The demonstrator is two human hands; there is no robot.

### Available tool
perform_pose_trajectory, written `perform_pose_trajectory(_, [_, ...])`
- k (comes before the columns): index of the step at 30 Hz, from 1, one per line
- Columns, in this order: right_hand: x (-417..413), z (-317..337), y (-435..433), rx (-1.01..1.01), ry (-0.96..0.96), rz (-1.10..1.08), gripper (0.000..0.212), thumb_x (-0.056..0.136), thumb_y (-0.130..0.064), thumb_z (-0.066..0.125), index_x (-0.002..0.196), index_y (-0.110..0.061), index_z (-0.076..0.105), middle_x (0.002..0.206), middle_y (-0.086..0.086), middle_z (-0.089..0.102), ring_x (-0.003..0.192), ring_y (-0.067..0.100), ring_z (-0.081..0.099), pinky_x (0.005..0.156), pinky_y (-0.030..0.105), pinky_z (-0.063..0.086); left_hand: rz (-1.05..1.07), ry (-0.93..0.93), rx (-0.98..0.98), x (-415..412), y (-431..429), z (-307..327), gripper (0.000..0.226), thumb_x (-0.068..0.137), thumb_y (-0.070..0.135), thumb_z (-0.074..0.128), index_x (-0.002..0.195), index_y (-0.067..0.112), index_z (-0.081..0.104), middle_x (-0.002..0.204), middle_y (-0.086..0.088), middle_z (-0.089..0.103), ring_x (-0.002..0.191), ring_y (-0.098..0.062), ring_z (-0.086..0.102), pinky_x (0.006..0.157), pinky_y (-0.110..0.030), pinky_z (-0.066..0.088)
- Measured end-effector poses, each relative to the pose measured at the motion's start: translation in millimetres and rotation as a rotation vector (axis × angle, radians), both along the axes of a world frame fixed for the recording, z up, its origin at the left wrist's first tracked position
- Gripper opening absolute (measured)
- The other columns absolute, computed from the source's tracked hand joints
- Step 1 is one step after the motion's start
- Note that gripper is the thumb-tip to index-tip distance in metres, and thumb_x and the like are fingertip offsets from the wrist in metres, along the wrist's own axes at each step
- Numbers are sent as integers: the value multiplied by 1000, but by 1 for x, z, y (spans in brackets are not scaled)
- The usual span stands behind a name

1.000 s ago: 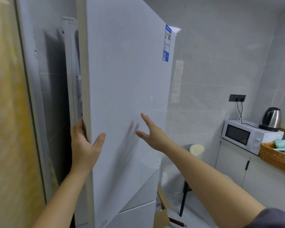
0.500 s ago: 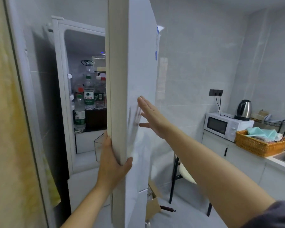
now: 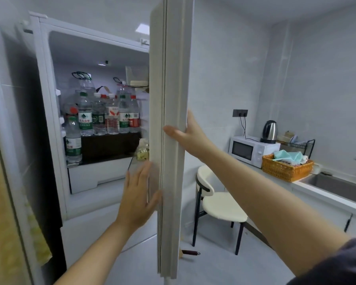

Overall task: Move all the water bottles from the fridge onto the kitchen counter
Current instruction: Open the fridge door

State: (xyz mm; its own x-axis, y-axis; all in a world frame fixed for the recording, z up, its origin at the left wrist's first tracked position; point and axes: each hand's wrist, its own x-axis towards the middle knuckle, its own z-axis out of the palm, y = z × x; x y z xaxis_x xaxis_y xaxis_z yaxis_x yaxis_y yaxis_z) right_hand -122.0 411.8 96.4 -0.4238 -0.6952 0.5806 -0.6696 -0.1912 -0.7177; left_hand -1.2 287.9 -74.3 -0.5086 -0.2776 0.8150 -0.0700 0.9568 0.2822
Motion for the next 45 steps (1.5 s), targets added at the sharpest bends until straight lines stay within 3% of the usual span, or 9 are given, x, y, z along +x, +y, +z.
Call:
perform_pose_trajectory(5, [-13,-1,16,16,9,1,72,92,-32,66,150,-18,26,138,-2,53,124,11,54,108,38,45,88,-163,-95,0,-40,17,50,96,45,24,113,18,63,111,1,64,112,-18,58,119,-40,14])
perform_pose_trajectory(11, [-28,-6,29,-24,-18,-23,66,88,-36,61,145,-14,35,133,2,57,119,10,58,99,27,49,-20,-223,-148,-14,-39,16,39,96,41,30,78,22,60,72,9,59,67,-9,53,86,-30,49])
perform_pose_trajectory(15, [-35,-17,42,-107,-71,-180,73,87,-43,68,146,-18,33,139,2,54,127,14,53,110,43,42,0,-182,-217,-31,-18,22,38,95,35,38,71,18,62,62,5,57,58,-13,50,54,-21,39])
perform_pose_trajectory(18, [-32,-26,49,-131,22,-391,108,81,-47,74,156,-22,1,163,-5,13,147,6,15,116,26,18,34,-196,-295,-43,3,29,29,89,24,53,62,17,62,51,4,53,45,-15,49,51,-6,15])
perform_pose_trajectory(21, [-42,-34,54,-151,19,-490,110,85,-30,74,156,-25,-10,163,-10,7,143,0,13,102,18,19,-29,-225,-268,-56,12,31,36,99,32,40,79,15,66,63,1,60,57,-18,54,47,-20,27])
perform_pose_trajectory(24, [-60,-39,61,-169,17,-532,101,90,-22,69,157,-22,-7,164,-5,8,148,9,11,106,16,15,-106,-344,-163,-62,0,37,32,101,41,40,105,21,64,95,6,64,86,-11,56,69,-25,42])
perform_pose_trajectory(33, [-102,-43,83,-168,17,-720,88,94,-29,64,157,-18,4,159,6,25,146,19,24,106,22,21,-211,-451,-248,-101,13,37,95,82,76,-8,111,22,64,106,5,64,102,-16,54,84,-26,38])
perform_pose_trajectory(38, [-129,-40,96,-101,-4,-793,83,95,-31,61,158,-17,8,160,5,26,147,23,25,112,30,24,-210,-595,-232,-122,22,51,51,99,54,28,133,25,53,130,7,57,120,-15,50,94,-31,40])
perform_pose_trajectory(45, [-171,-31,111,18,-57,-845,77,99,-28,57,158,-17,9,156,10,36,140,29,37,107,34,34,-146,-561,-195,-172,40,51,43,100,48,39,114,18,66,109,0,65,103,-20,56,79,-33,42])
